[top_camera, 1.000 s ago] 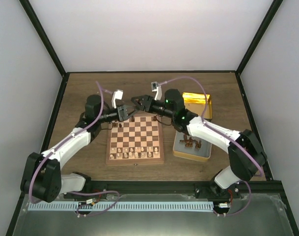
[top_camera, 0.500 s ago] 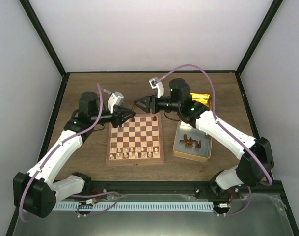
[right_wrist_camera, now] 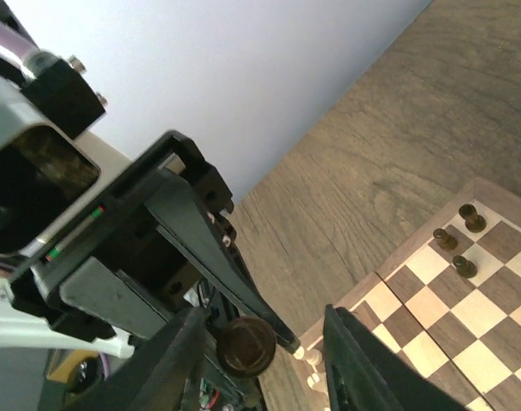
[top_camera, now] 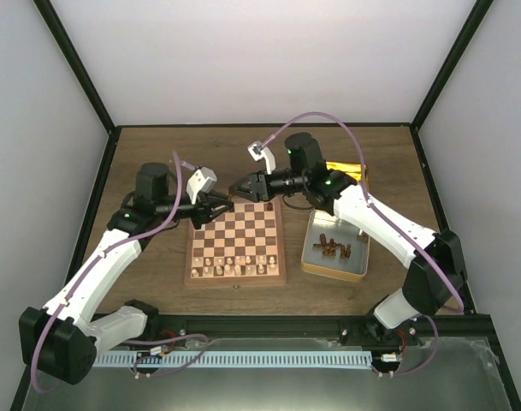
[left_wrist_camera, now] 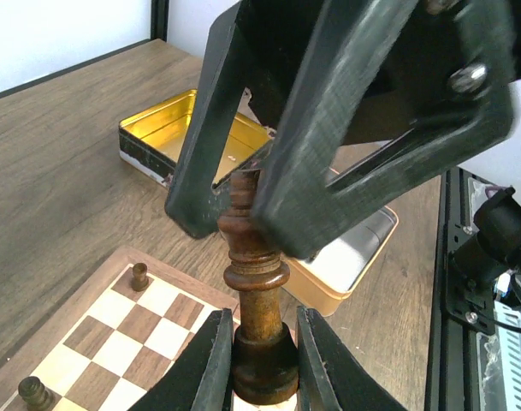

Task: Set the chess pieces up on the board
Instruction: Place the chess piece on the chessboard, then pick up the chess piece from the storage box.

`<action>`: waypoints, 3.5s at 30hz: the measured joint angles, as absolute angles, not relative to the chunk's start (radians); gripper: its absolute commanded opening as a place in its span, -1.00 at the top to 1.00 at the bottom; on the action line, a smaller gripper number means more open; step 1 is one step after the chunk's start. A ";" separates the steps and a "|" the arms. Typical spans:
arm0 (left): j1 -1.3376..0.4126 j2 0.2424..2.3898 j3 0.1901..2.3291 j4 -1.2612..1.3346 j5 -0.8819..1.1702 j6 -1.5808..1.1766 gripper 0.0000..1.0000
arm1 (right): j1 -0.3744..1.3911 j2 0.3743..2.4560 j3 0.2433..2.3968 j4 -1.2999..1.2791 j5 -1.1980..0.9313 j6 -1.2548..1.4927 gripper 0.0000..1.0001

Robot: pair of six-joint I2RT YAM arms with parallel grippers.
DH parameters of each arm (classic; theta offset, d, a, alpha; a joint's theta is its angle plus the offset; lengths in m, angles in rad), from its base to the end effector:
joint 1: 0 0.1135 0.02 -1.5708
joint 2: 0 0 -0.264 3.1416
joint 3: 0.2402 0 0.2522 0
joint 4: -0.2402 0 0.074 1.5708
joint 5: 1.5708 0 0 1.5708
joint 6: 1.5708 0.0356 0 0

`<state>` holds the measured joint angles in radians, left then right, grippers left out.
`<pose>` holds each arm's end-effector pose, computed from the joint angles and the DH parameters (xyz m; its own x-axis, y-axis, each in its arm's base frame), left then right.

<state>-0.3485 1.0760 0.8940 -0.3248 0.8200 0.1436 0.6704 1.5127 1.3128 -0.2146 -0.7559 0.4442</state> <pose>0.2095 -0.1038 0.3128 -0.3322 0.2246 -0.9161 0.8905 0.3948 -0.2261 0.2576 0.2354 0.3470 -0.6906 -0.1485 -0.7078 -0.7168 0.2701 0.6428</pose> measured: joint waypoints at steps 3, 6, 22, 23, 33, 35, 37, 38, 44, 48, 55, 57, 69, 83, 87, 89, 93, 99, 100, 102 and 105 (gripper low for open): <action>-0.348 1.076 0.894 -0.325 0.824 0.155 0.83 | 0.671 1.527 1.313 -0.224 -0.777 0.441 0.54; -0.348 1.076 0.894 -0.331 0.822 0.161 0.72 | 0.671 1.529 1.314 -0.224 -0.805 0.443 0.80; -0.352 0.996 0.849 -0.316 0.360 -0.020 -0.28 | 0.725 1.561 1.261 -0.108 -0.325 0.357 0.91; -0.352 0.974 0.837 -0.315 0.296 -0.040 -0.29 | 0.735 1.579 1.256 -0.094 -0.282 0.347 0.91; -0.352 0.823 0.775 -0.264 -0.054 -0.126 -0.35 | 0.786 1.809 1.222 0.001 -0.002 0.288 0.93; -0.352 0.813 0.764 -0.257 -0.085 -0.131 -0.36 | 0.787 1.818 1.208 0.018 0.023 0.287 0.92; -0.352 0.812 0.755 -0.253 -0.103 -0.134 -0.36 | 0.787 1.819 1.192 0.039 0.034 0.284 0.92; -0.352 0.813 0.751 -0.252 -0.109 -0.135 -0.36 | 0.787 1.821 1.188 0.048 0.036 0.283 0.92; -0.352 0.819 0.746 -0.248 -0.125 -0.136 -0.37 | 0.790 1.869 1.186 0.113 0.030 0.273 0.91; -0.352 0.819 0.745 -0.248 -0.130 -0.137 -0.37 | 0.794 1.910 1.186 0.120 0.029 0.270 0.91; -0.352 0.825 0.744 -0.248 -0.131 -0.136 -0.37 | 0.799 1.933 1.186 0.121 0.030 0.270 0.86; -0.352 0.825 0.744 -0.248 -0.131 -0.136 -0.37 | 0.800 1.937 1.186 0.121 0.030 0.270 0.85; -0.352 0.828 0.744 -0.248 -0.134 -0.136 -0.37 | 0.805 1.950 1.186 0.118 0.036 0.276 0.41; -0.352 0.829 0.744 -0.247 -0.134 -0.138 -0.37 | 0.805 1.805 1.208 0.004 0.064 0.371 0.24; -0.352 0.829 0.744 -0.247 -0.131 -0.141 -0.38 | 0.785 1.707 1.211 -0.053 0.083 0.427 0.18; -0.352 0.829 0.744 -0.242 -0.126 -0.146 -0.38 | 0.764 1.647 1.200 -0.097 0.104 0.466 0.14; -0.351 0.829 0.744 -0.227 -0.104 -0.158 -0.38 | 0.690 1.502 1.116 -0.211 0.163 0.562 0.08; -0.352 0.842 0.746 -0.214 -0.062 -0.184 -0.39 | 0.572 1.328 0.937 -0.399 0.209 0.707 -0.02; -0.352 0.846 0.747 -0.211 -0.058 -0.188 -0.39 | 0.561 1.311 0.910 -0.421 0.210 0.725 -0.05; -0.351 0.853 0.748 -0.209 -0.049 -0.199 -0.39 | 0.540 1.280 0.846 -0.459 0.203 0.757 -0.10; -0.351 0.854 0.748 -0.197 -0.042 -0.207 -0.39 | 0.523 1.267 0.773 -0.501 0.179 0.785 -0.14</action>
